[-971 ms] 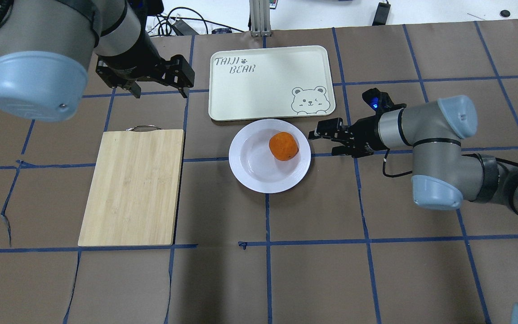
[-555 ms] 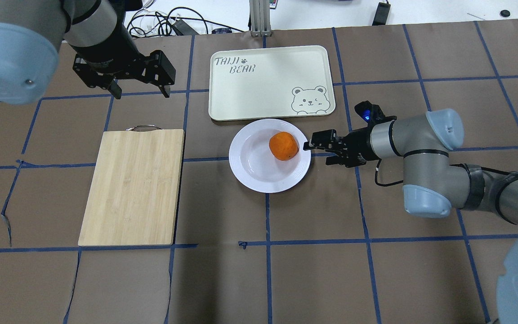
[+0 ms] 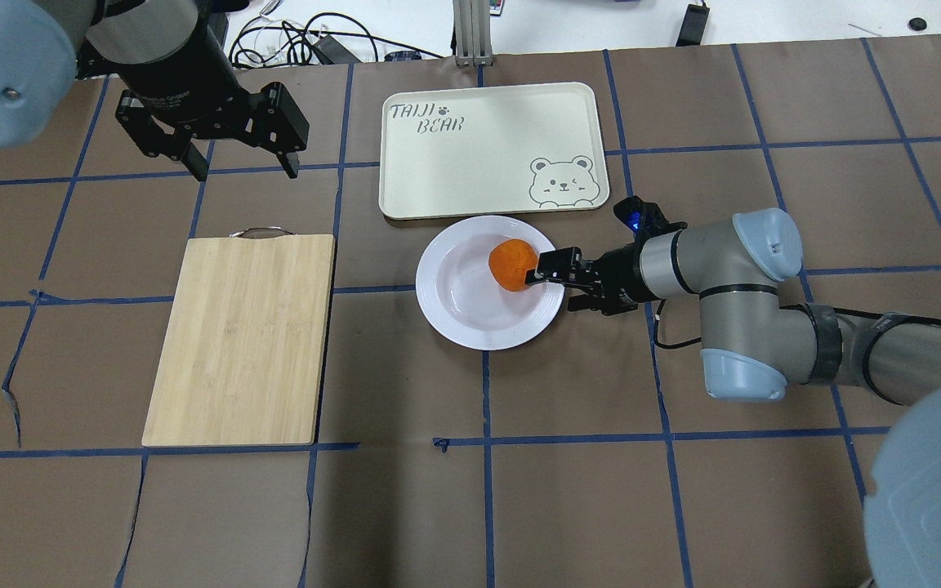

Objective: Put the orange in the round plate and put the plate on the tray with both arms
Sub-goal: 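Grip the white plate rim with the right gripper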

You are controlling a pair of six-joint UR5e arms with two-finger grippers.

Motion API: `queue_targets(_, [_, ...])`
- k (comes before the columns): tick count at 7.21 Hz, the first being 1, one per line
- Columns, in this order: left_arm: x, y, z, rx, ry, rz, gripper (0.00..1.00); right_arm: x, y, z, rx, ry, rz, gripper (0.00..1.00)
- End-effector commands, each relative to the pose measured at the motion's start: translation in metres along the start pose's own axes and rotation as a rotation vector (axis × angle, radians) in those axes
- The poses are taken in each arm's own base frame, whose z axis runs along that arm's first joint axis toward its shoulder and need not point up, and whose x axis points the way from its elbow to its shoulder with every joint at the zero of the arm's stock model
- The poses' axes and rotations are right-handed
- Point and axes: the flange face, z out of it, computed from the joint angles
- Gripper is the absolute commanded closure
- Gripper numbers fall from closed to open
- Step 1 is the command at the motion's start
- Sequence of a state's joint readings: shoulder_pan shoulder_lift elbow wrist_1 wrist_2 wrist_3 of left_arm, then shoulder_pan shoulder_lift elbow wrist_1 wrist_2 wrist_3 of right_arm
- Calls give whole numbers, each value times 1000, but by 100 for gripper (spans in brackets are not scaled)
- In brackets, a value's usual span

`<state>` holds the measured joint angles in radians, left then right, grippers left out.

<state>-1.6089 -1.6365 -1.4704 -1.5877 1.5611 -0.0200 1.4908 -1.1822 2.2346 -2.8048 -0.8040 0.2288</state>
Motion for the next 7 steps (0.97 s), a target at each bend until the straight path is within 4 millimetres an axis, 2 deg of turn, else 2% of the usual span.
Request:
queue_targets(1, [0,4,2,-4,3,-1,0,0,4,12,-10,-1,-12,1])
queue_targets(4, [-1,7,2,-4,-2,0,0,-2,7,19,-24,-1,-12,4])
queue_targets(5, [-1,6,2,-2,-5,2,0,-3,8,20,-26,1,-14,7])
queue_targets(6, [-1,4,1,14,-5,2,1,-1,8,25,-37,0,-8,17])
queue_targets(7, [-1,3,0,22,-6,2,2,-5,5,27,-35,-1,-19,20])
